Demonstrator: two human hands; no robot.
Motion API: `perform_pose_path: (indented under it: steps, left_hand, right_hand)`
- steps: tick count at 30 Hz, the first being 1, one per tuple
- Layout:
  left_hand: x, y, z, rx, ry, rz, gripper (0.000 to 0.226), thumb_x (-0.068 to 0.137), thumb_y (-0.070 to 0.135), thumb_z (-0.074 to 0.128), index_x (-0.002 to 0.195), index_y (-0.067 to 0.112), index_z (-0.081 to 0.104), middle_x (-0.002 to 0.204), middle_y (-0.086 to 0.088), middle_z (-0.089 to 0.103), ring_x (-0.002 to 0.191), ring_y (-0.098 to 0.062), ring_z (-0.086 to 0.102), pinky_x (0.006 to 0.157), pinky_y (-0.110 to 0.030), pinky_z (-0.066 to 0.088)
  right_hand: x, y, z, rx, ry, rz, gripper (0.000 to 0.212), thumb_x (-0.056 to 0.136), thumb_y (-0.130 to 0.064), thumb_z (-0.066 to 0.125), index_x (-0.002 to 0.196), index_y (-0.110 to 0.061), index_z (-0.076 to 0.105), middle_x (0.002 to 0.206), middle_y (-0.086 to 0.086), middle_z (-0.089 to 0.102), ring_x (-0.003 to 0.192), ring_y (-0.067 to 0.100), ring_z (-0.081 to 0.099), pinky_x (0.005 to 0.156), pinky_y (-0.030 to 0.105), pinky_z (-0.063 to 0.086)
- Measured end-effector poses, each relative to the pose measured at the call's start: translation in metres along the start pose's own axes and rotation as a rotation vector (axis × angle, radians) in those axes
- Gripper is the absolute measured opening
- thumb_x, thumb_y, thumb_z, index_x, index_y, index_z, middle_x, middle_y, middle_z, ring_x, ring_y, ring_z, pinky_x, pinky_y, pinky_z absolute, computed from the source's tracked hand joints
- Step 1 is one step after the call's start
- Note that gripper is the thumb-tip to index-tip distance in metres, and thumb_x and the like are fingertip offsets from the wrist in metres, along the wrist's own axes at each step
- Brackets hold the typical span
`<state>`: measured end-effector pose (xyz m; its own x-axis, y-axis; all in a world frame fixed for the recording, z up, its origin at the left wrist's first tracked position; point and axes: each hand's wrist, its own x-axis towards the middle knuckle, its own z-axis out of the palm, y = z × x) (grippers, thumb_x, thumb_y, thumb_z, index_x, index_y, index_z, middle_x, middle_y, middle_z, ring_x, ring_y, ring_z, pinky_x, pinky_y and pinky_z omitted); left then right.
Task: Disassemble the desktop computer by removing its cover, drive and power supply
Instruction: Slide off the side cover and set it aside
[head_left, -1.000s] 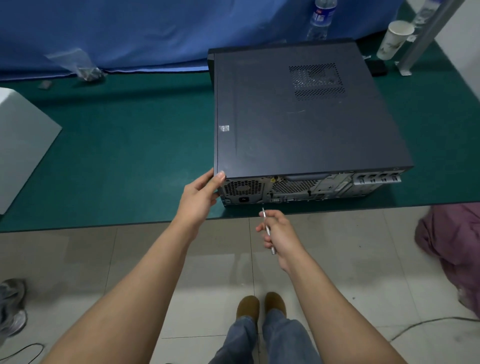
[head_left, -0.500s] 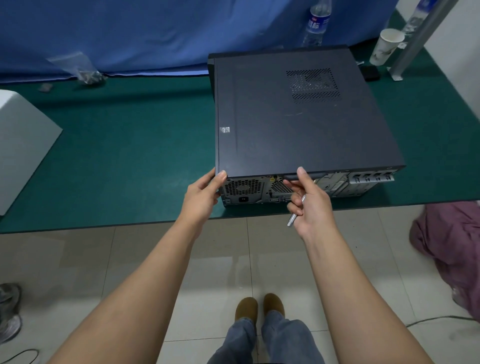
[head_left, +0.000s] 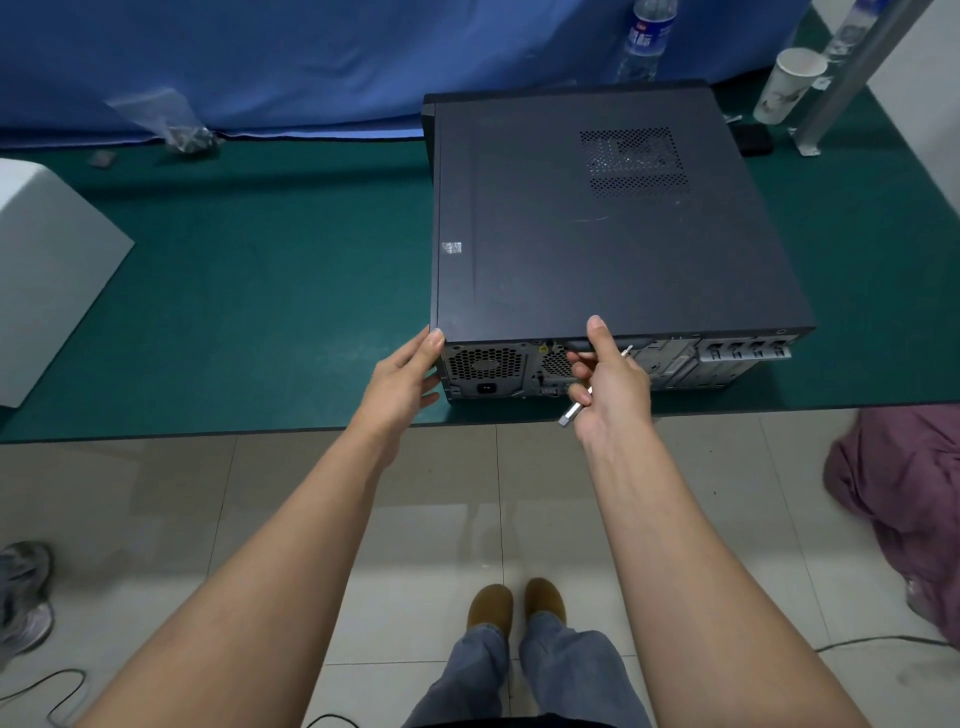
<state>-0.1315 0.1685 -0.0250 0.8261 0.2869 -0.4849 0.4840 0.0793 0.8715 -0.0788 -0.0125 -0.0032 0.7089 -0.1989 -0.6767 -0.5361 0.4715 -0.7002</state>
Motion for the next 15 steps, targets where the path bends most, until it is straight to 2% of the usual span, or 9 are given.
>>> perform_pose_path:
  steps: [8, 15]
  left_hand:
    - [0.0031, 0.0012, -0.0049, -0.012, -0.041, -0.049, 0.043, 0.095, 0.052, 0.046, 0.130, 0.030, 0.056, 0.124, 0.006, 0.064, 0.118, -0.016, 0.057, 0.103, -0.039, 0.044]
    - [-0.0007, 0.0051, 0.0017, -0.088, 0.019, -0.084, 0.039, 0.096, 0.048, 0.047, 0.128, 0.027, 0.058, 0.121, 0.004, 0.065, 0.117, -0.017, 0.057, 0.104, -0.038, 0.043]
  right_hand:
    - [0.0000, 0.0013, 0.0022, 0.039, 0.027, -0.030, 0.023, 0.087, -0.024, 0.067, 0.078, -0.012, 0.050, 0.069, 0.005, 0.056, 0.051, 0.006, 0.042, 0.034, 0.011, 0.028]
    - [-0.0034, 0.0014, 0.0035, 0.081, 0.026, 0.008, 0.020, 0.086, -0.025, 0.068, 0.080, -0.013, 0.053, 0.069, 0.003, 0.056, 0.052, 0.006, 0.042, 0.034, 0.012, 0.027]
